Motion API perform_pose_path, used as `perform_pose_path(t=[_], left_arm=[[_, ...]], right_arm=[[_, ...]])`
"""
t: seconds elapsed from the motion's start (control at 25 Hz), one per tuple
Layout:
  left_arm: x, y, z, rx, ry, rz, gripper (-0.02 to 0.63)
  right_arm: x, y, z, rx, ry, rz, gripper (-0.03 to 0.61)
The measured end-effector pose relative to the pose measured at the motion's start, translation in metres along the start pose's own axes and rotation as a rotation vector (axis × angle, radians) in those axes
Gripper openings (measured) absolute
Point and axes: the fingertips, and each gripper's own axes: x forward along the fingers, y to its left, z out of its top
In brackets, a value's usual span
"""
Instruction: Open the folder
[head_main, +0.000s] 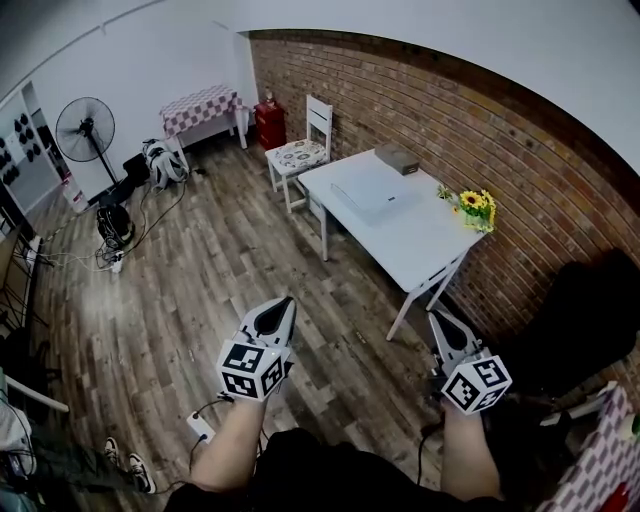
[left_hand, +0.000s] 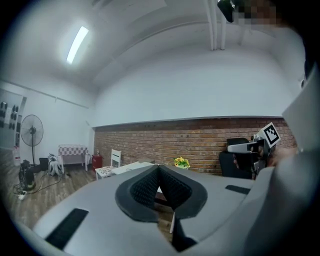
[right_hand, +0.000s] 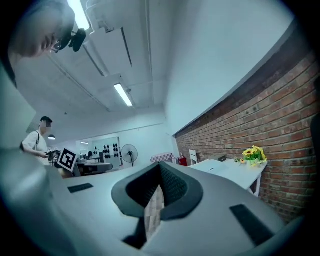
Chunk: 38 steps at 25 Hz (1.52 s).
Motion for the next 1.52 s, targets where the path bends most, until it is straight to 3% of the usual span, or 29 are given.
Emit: perform_pose_path(t=[0.32,0.68,1.2,1.52], left_arm=[[0.010,-0.007,-0.010,-0.015,0.008,0.013,0.018],[0.056,0.023,-0.013,-0.008,0.003,0.004,0.018],[0.190,0.128,0.000,0.006,0.018,-0.061,0.020],[0.239,0.186,0.002,-0.008,0.023,-0.102,0.020]], right_arm=[[0.004,0.002,-0.005,-0.042,0.032,0.038,0.015],[0.055,-0.019,-0.009,-0.025,0.059,0.045,0.015],[0.216,-0.070,0.000,-0.008,0.093,0.001,0.015],[0.300,-0.067,-0.004,-0.004,0.136,-0.014,0.015]])
